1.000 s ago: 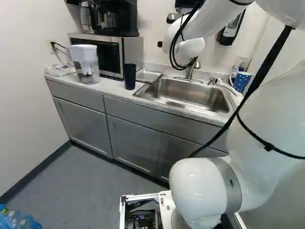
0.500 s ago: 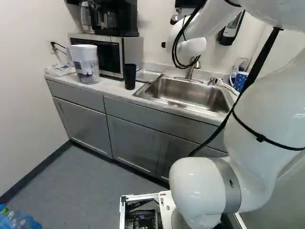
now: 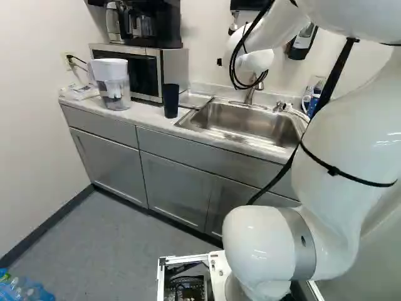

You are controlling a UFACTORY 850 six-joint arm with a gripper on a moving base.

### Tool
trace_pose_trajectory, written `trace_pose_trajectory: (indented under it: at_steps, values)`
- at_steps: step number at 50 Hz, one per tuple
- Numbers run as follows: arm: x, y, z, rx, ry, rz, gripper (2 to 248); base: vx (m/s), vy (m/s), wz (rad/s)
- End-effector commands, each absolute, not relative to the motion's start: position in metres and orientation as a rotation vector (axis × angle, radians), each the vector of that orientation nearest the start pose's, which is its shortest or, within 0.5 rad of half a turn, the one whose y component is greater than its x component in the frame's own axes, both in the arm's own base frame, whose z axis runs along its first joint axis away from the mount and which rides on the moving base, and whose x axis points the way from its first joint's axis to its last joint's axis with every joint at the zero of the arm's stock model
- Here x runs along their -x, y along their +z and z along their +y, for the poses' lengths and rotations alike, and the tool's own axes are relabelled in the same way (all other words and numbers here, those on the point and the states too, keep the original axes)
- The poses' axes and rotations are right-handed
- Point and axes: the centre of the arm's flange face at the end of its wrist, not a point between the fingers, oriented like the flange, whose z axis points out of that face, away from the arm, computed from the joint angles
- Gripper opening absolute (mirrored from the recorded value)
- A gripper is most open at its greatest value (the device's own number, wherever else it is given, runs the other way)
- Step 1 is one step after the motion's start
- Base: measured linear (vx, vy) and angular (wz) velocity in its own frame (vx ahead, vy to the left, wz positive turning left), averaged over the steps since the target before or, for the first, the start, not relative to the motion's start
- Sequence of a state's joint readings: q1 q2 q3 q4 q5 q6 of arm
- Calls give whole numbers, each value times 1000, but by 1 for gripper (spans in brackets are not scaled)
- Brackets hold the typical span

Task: Rinse the cup and place it in the tray

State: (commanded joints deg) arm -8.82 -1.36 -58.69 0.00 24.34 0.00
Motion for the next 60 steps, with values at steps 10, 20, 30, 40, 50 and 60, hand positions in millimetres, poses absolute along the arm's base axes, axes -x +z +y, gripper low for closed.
trace_pose_trajectory:
  at_steps: [10,20,30,40,50,60]
  values:
    - [-539,635,-92,2473,-2101,210,247,0,0,0]
    - [-546,634,-103,2496,-2084,232,247,0,0,0]
    - [-553,632,-112,2519,-2067,253,247,0,0,0]
    - [-561,630,-119,2538,-2049,266,247,0,0,0]
    - [-568,628,-125,2557,-2029,278,247,0,0,0]
    - [-576,626,-128,2572,-2008,281,247,0,0,0]
